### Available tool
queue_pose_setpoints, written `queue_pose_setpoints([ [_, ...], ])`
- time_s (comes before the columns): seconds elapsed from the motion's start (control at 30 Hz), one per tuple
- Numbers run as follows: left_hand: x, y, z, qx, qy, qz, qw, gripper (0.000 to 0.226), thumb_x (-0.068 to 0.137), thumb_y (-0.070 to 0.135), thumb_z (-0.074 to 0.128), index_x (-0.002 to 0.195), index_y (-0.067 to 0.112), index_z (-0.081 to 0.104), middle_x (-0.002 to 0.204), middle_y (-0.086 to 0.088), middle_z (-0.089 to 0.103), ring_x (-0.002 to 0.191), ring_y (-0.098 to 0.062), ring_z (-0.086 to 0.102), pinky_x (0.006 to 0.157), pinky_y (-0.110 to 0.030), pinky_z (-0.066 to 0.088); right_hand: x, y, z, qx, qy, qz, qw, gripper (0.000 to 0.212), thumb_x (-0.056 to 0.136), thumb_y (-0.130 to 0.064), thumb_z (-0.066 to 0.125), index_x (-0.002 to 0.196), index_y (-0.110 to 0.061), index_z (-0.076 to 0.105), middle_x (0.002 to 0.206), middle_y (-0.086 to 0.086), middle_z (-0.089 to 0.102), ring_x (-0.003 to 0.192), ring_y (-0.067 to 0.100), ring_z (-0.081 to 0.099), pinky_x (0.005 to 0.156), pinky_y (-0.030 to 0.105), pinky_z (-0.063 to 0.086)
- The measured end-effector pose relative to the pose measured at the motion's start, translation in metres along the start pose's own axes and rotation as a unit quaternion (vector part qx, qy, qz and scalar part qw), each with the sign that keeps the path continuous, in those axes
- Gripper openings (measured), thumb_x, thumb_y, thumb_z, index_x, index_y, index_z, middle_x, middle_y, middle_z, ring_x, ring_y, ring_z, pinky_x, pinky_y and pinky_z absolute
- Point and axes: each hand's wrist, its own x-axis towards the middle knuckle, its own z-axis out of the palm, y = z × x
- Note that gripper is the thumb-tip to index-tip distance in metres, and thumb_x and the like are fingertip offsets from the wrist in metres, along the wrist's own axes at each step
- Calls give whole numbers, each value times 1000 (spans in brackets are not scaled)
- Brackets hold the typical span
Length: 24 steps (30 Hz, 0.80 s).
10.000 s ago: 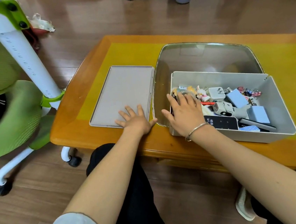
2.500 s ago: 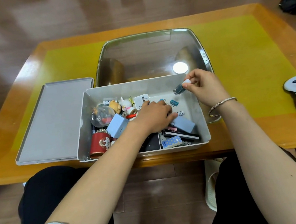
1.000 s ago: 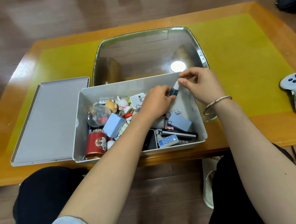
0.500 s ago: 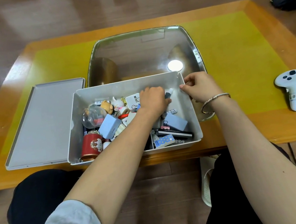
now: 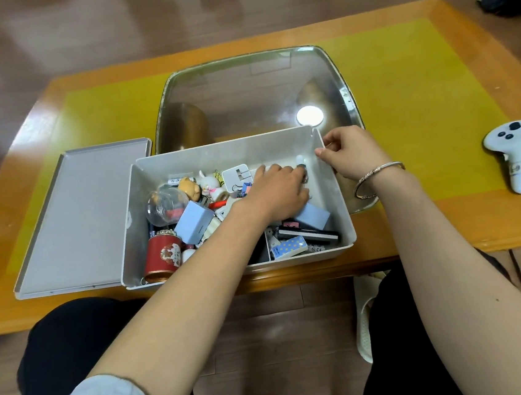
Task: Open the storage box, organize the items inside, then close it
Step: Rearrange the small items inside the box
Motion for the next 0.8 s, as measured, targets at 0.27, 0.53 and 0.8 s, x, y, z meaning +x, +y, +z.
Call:
queue_pose_setpoints([
  [0.27, 1, 10, 7, 14, -37, 19, 999, 62, 98, 43, 33, 152, 17, 17, 149, -9, 34, 134, -31, 32, 112, -48, 18, 0, 0, -1, -9, 0, -6, 1000, 20, 89, -24, 61, 100, -7, 66, 76, 1, 58, 74, 17, 52, 68, 22, 34],
  [0.53, -7, 12, 3, -26, -38, 19, 999, 55, 99, 37, 29, 148, 12, 23, 145, -11, 41, 131, -28, 37, 111, -48, 19, 0, 0, -1, -9, -3, -5, 1000, 19, 89, -24, 61, 98, -8, 66, 77, 2, 60, 74, 18, 53, 68, 24, 35],
  [0.8, -3, 14, 2, 1, -77, 13, 997, 59, 100, 32, 24, 152, 10, 9, 156, -8, 23, 141, -27, 23, 114, -48, 12, 0, -1, -1, -16, 2, -8, 1000, 19, 90, -23, 59, 98, -7, 66, 76, 2, 59, 73, 16, 52, 66, 21, 32],
])
